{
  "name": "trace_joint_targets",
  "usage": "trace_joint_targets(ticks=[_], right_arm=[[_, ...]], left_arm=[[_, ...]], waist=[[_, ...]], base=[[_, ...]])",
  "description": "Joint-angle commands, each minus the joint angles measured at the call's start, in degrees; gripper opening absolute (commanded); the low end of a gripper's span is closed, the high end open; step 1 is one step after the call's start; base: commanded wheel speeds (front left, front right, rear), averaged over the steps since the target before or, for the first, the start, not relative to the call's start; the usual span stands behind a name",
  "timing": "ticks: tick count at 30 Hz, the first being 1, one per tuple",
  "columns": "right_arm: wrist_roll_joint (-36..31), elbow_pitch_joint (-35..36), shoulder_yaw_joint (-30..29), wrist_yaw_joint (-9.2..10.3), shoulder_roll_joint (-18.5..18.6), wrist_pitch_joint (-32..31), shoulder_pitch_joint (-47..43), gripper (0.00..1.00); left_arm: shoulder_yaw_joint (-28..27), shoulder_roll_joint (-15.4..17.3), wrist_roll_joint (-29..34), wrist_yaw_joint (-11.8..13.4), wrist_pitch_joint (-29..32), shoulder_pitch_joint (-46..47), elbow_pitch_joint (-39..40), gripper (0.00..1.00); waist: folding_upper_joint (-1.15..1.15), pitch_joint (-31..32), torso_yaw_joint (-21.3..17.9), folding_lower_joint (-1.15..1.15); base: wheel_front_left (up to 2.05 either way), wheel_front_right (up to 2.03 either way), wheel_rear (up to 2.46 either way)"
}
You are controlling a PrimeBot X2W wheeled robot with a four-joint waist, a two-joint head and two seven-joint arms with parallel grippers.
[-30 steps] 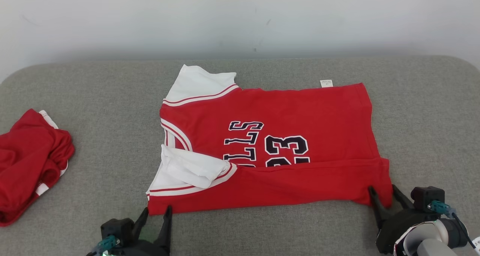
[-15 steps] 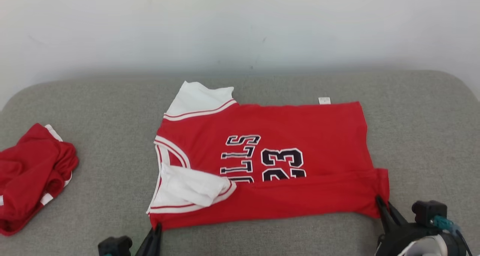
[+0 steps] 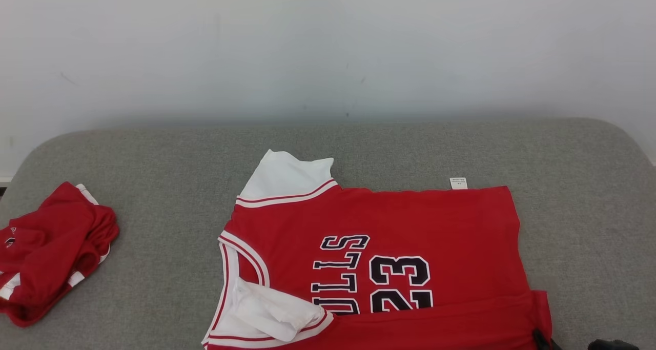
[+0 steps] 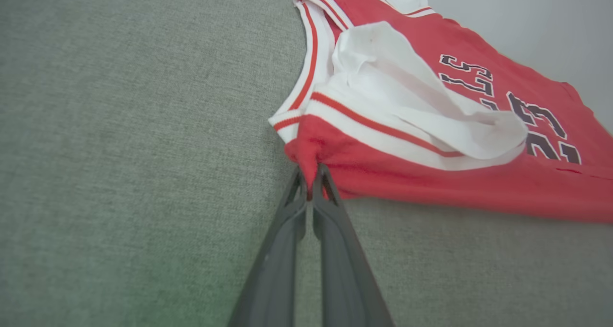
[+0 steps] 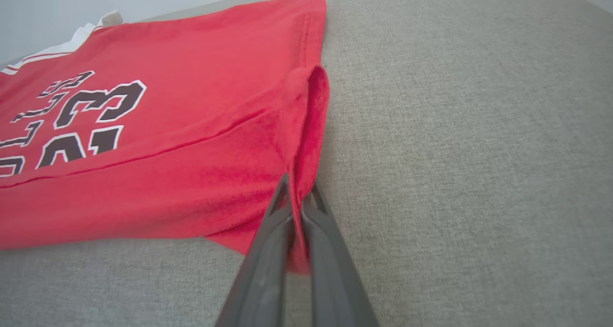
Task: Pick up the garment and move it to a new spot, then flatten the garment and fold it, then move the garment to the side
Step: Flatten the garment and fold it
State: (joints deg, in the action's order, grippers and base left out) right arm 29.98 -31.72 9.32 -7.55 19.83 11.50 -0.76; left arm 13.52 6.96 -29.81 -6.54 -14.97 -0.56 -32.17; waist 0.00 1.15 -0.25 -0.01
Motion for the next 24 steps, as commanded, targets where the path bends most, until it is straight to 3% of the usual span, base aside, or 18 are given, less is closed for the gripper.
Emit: trace_joint_targets(ticks=[1,8,9,10,11,19,24], right_arm=[[-0.61,0.62,-0.71,0.14,0.10,-0.36,-1.05,0.00],[-3.52,4.95,-3.98,0.14,-1.90,-3.93,-4.22,0.00],[-4.12,5.48,-4.46,0.14,-2.20,-4.29,-4.30,0.23],[-4.61,6.02,-4.92,0.14,-2.58,-4.41,-4.40,0.93],[-5.02,6.37,-5.41,0.14,-2.93,-4.74,-4.50,1.00],[-9.10,10.32,-7.91,0.14,-4.39,-1.52,-2.98,1.00],[-11.41,12.68,-8.32,0.14,-6.12,1.40,-2.11,1.00]], left_arm=[[-0.06,0.25,0.48,0.28,-0.08,-0.53,0.09,0.00],[0.16,0.30,-0.25,0.42,0.06,-0.43,-1.59,0.00],[0.19,0.31,-0.28,0.45,0.06,-0.22,-1.86,0.00],[0.08,0.36,-0.16,0.66,0.04,0.02,-1.91,0.46],[-0.13,0.29,-0.14,0.56,-0.01,0.17,-1.82,1.00],[-4.22,0.07,2.54,2.05,-0.21,0.15,4.61,1.00],[-7.36,0.58,10.94,3.55,-0.20,-1.33,12.90,1.00]], waist=[[0.00,0.05,0.00,0.01],[0.00,-0.03,-0.18,0.01],[0.00,-0.05,-0.23,0.01],[0.00,-0.05,-0.27,0.01],[0.00,-0.06,-0.29,0.01],[0.00,0.20,-0.13,0.01],[0.00,0.36,0.05,0.01]], base=[[0.00,0.00,0.00],[0.00,0.00,0.00],[0.00,0.00,0.00],[0.00,0.00,0.00],[0.00,0.00,0.00],[0.00,0.00,0.00],[0.00,0.00,0.00]])
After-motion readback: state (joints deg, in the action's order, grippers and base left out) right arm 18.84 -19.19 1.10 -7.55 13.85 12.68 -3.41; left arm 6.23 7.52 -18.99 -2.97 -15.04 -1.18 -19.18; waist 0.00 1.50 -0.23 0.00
